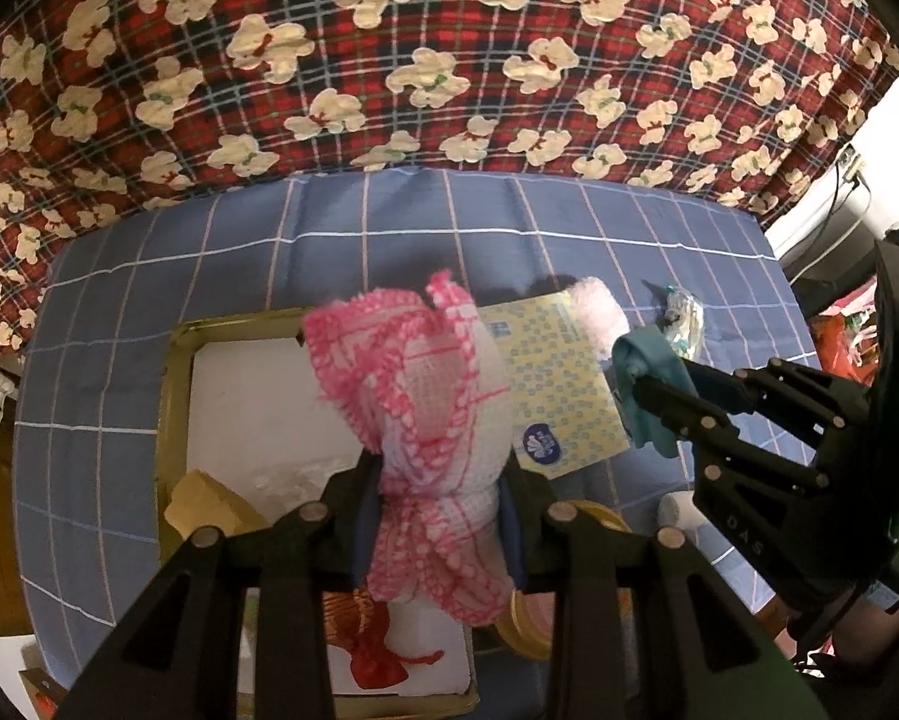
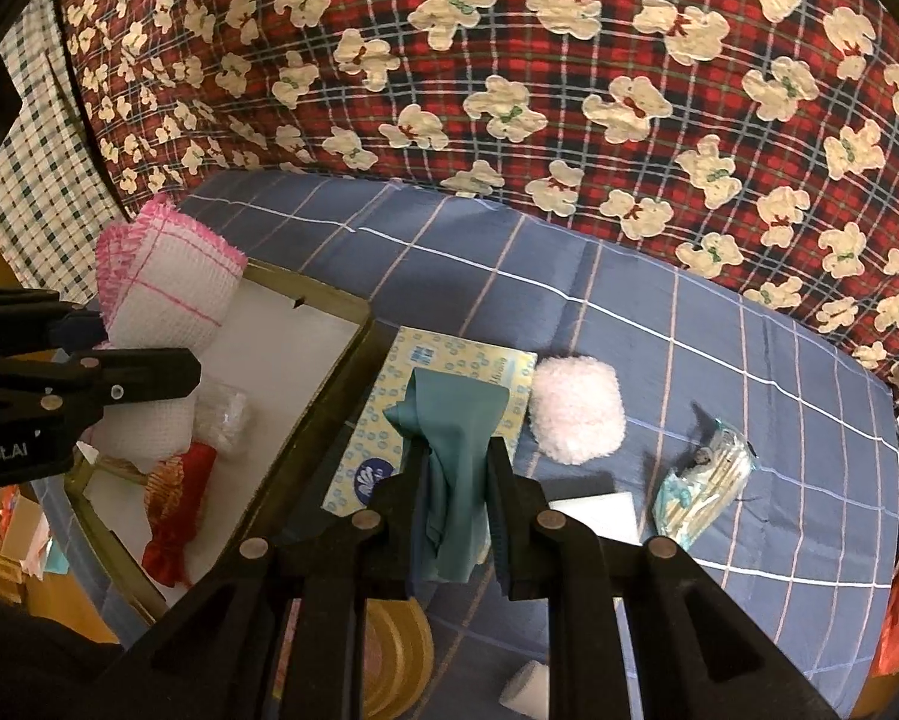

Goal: Organize soft objects
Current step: 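Carry the teal cloth and pink-edged towel over the white tray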

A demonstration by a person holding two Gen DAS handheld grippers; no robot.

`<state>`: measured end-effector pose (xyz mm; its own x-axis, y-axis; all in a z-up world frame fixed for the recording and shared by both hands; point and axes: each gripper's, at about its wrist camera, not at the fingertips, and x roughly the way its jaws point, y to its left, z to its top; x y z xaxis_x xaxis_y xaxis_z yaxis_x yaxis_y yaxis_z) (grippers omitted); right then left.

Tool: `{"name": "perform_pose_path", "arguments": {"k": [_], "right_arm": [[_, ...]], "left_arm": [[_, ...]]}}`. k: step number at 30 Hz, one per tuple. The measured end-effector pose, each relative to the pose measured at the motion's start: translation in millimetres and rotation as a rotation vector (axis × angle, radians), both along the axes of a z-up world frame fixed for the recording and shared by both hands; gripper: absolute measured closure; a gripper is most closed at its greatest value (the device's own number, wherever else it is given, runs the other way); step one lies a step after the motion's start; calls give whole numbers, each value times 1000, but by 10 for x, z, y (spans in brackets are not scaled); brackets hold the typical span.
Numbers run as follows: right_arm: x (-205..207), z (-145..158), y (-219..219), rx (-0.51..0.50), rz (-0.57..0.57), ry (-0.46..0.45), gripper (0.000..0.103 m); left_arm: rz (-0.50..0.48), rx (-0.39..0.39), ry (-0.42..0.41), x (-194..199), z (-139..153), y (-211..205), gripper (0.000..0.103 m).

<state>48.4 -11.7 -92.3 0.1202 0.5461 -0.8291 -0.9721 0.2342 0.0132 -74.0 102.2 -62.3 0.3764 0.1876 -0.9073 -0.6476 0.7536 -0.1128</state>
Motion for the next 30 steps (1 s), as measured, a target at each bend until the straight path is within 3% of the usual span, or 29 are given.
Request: {"name": "perform_pose_path", "arguments": {"k": [30], "right_arm": [[-557,-44,441,-10,136,7,84]], "left_arm": [[123,-17,10,-576,-50,354,71]]}}
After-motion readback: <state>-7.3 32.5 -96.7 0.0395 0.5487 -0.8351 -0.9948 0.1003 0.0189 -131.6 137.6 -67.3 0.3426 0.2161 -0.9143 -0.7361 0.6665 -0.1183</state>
